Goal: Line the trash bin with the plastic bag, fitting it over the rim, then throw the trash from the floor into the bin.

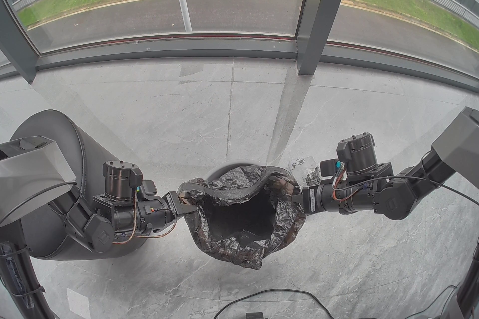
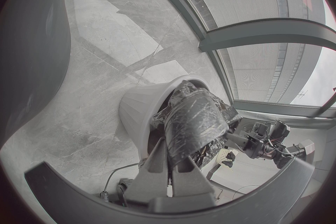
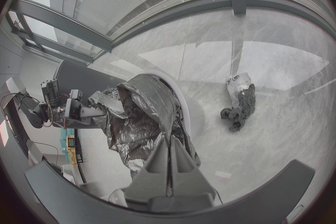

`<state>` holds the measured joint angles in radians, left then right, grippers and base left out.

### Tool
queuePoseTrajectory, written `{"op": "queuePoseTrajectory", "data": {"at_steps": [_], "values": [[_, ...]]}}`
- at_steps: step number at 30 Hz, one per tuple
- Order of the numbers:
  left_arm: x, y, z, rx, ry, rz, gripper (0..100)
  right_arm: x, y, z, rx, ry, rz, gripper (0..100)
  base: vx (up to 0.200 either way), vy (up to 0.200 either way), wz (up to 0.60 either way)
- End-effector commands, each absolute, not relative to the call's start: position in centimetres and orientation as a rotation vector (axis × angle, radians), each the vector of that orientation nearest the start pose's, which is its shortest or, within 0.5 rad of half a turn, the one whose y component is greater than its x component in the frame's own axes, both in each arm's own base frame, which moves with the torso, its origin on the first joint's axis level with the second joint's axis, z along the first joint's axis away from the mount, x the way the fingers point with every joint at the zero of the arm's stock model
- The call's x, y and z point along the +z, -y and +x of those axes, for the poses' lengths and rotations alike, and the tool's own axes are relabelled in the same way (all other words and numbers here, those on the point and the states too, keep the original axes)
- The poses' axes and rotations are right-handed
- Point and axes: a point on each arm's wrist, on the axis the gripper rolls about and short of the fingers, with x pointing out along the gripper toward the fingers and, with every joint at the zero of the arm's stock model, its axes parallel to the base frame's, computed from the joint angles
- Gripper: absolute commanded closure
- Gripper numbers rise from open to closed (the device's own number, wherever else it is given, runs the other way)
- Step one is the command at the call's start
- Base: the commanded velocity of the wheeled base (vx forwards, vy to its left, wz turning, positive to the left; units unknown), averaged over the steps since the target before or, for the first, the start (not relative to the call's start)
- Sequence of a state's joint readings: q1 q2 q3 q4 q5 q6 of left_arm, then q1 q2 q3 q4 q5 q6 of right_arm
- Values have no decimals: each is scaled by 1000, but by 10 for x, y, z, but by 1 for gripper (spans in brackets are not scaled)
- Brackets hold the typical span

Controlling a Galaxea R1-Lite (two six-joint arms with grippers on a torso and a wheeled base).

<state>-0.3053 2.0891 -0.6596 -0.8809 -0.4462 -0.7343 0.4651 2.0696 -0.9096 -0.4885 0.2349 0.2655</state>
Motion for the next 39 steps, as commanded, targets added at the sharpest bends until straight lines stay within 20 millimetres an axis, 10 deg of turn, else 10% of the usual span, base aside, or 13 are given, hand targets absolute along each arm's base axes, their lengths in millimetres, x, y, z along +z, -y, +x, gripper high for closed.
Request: {"op": "queuePoseTrajectory", "data": {"at_steps": [1,39], "values": [[45,110,316,-494,-805,-720,100,89,-159,307,574,-760,160,100,0,0,0],[36,104,331,-436,-782,-713,100,23,-136,343,477,-829,153,100,0,0,0]]}}
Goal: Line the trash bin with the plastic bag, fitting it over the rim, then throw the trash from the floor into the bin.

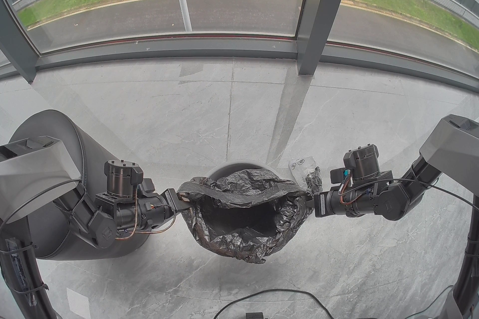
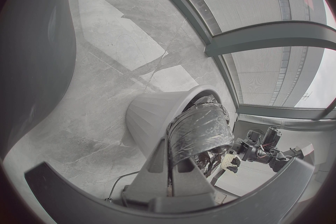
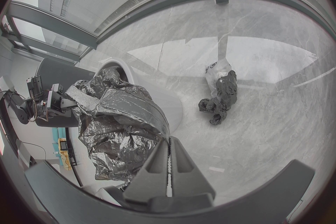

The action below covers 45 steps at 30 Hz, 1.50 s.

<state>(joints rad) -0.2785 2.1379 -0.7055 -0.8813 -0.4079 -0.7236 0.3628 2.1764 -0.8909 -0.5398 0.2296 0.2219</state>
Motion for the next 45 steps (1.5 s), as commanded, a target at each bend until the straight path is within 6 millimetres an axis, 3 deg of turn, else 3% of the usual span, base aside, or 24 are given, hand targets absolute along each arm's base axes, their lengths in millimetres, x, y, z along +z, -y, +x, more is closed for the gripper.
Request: {"op": "queuePoseTrajectory", "data": {"at_steps": [1,7,8,14,22,27,39,45], "values": [[35,104,331,-434,-783,-713,100,22,-137,343,475,-829,154,100,0,0,0],[32,105,334,-433,-788,-714,100,24,-137,344,477,-822,153,100,0,0,0],[32,104,334,-432,-787,-715,100,24,-137,343,479,-824,151,0,0,0,0],[34,104,333,-433,-784,-715,100,28,-137,342,482,-814,153,0,0,0,0],[37,104,331,-438,-780,-714,100,79,-134,331,508,-684,166,0,0,0,0],[37,104,331,-437,-779,-714,100,101,-145,324,552,-629,161,0,0,0,0],[38,104,331,-440,-777,-714,100,93,-196,302,711,-683,177,0,0,0,0],[38,104,331,-439,-778,-714,100,64,-215,308,734,-751,155,0,0,0,0]]}}
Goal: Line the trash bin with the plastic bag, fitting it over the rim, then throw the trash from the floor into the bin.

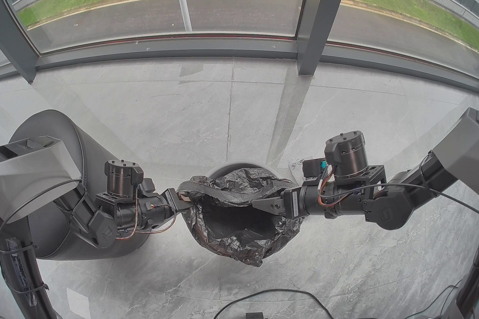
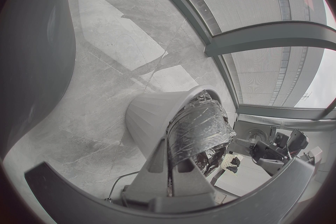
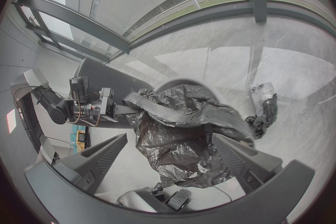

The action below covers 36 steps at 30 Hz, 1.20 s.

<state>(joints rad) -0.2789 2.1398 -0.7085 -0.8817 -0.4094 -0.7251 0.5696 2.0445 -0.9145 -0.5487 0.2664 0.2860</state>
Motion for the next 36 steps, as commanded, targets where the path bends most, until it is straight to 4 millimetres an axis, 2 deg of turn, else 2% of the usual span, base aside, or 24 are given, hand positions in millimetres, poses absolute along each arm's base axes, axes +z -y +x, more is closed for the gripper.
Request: {"op": "queuePoseTrajectory", "data": {"at_steps": [1,11,14,20,31,36], "values": [[38,104,331,-439,-778,-714,100,59,-220,310,737,-757,150,0,0,0,0],[37,104,331,-439,-778,-714,100,54,-236,301,781,-769,122,0,0,0,0],[38,105,331,-442,-776,-714,100,46,-244,299,791,-786,106,0,0,0,0],[38,105,331,-442,-776,-714,100,41,-247,311,770,-773,110,0,0,0,0],[37,106,331,-443,-780,-713,100,17,-258,332,758,-788,102,0,0,0,0],[37,106,331,-443,-779,-714,100,12,-259,334,754,-795,101,0,0,0,0]]}}
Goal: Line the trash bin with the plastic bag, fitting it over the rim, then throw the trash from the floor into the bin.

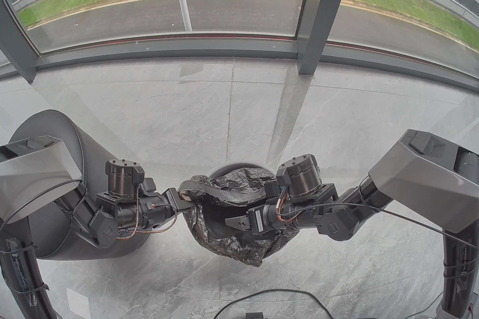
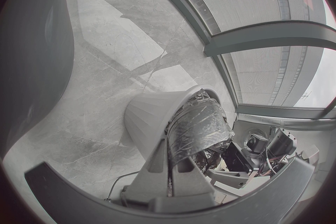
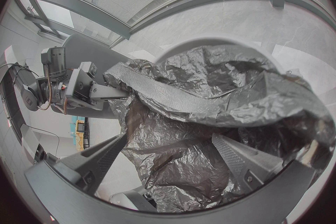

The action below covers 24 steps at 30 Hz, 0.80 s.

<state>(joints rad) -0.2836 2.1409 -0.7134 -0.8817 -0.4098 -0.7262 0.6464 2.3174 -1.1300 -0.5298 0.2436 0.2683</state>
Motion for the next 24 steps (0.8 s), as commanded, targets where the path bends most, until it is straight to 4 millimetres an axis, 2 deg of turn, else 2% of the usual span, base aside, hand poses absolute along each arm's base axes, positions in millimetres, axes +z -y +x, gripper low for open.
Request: {"op": "queuePoseTrajectory", "data": {"at_steps": [1,9,15,24], "values": [[37,106,331,-443,-781,-714,100,11,-259,334,754,-798,100,0,0,0,0],[36,107,331,-446,-785,-712,100,-4,-263,345,746,-805,101,0,0,0,0],[36,108,330,-448,-788,-712,100,-4,-268,352,750,-789,105,0,0,0,0],[35,108,330,-447,-789,-712,100,-6,-265,347,743,-867,44,0,0,0,0]]}}
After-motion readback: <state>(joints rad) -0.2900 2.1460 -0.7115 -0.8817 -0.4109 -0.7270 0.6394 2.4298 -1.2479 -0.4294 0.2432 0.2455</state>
